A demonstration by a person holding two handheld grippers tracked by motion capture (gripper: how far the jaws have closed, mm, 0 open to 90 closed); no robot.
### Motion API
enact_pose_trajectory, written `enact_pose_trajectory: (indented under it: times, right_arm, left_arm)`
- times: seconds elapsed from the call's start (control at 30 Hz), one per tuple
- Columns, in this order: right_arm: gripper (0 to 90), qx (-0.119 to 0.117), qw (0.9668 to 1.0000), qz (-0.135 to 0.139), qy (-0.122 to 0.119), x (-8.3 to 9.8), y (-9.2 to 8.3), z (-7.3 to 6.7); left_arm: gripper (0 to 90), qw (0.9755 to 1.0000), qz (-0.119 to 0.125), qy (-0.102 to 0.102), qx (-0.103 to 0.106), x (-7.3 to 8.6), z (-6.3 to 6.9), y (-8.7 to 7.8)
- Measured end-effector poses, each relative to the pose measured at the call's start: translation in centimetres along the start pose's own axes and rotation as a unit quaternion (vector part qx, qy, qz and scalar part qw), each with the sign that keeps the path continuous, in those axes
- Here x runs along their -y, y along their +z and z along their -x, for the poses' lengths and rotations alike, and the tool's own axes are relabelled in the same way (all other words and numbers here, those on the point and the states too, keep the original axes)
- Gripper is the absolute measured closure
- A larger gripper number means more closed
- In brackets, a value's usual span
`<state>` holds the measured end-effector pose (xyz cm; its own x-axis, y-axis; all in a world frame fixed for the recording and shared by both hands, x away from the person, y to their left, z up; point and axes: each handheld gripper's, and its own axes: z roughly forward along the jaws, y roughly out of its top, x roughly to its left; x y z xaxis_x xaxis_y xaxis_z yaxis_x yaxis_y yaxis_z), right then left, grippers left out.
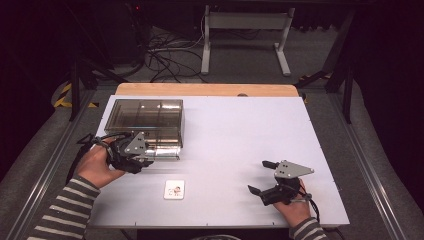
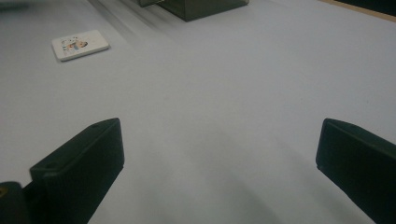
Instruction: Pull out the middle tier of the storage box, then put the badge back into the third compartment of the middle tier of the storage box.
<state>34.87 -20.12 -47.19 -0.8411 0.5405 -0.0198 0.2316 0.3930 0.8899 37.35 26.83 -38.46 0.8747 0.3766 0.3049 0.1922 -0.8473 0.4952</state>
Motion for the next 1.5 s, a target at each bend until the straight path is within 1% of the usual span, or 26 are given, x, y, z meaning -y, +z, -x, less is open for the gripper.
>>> enact_pose_trajectory:
  times: [0.13, 0.27, 0.47, 0.73, 0.87, 1.0, 1.13, 1.2, 1.4, 1.5]
  right_arm:
    - [1.7, 0.000, 1.0000, 0.001, 0.003, 0.0, 0.0, 0.0]
    - [1.7, 0.000, 1.0000, 0.001, 0.003, 0.0, 0.0, 0.0]
    - [1.7, 0.000, 1.0000, -0.001, 0.001, 0.0, 0.0, 0.0]
    - [1.7, -0.001, 1.0000, -0.001, 0.001, 0.0, 0.0, -0.1]
    - [1.7, -0.001, 1.0000, 0.000, 0.000, 0.0, 0.0, -0.1]
    - [1.7, -0.001, 1.0000, -0.001, 0.000, 0.0, 0.0, -0.1]
    - [1.7, -0.001, 1.0000, -0.001, 0.000, 0.0, 0.0, -0.1]
    - [1.7, -0.002, 1.0000, -0.001, -0.001, 0.0, 0.0, -0.1]
    - [1.7, -0.003, 1.0000, -0.003, -0.004, 0.0, 0.0, -0.1]
    - [1.7, -0.003, 1.0000, -0.003, -0.005, 0.0, 0.1, -0.1]
  left_arm:
    - [39.6, 0.9997, 0.021, -0.010, 0.004, -0.2, 0.2, -0.5]
    - [38.1, 0.9990, 0.040, -0.015, 0.010, -0.4, 0.5, -0.7]
    - [35.8, 0.9980, 0.056, -0.019, 0.022, -0.9, 1.2, -0.9]
    - [33.2, 0.9947, 0.090, -0.023, 0.045, -1.9, 2.3, -1.1]
    - [32.1, 0.9940, 0.094, -0.020, 0.052, -2.4, 2.9, -0.9]
    - [31.9, 0.9926, 0.102, -0.023, 0.062, -2.5, 3.3, -0.3]
    - [31.7, 0.9907, 0.109, -0.029, 0.077, -2.5, 3.6, 0.5]
    - [31.5, 0.9909, 0.106, -0.027, 0.079, -2.5, 3.8, 0.7]
    - [30.4, 0.9901, 0.106, -0.028, 0.087, -2.7, 4.3, 1.2]
    - [30.0, 0.9899, 0.101, -0.030, 0.094, -2.6, 4.5, 1.9]
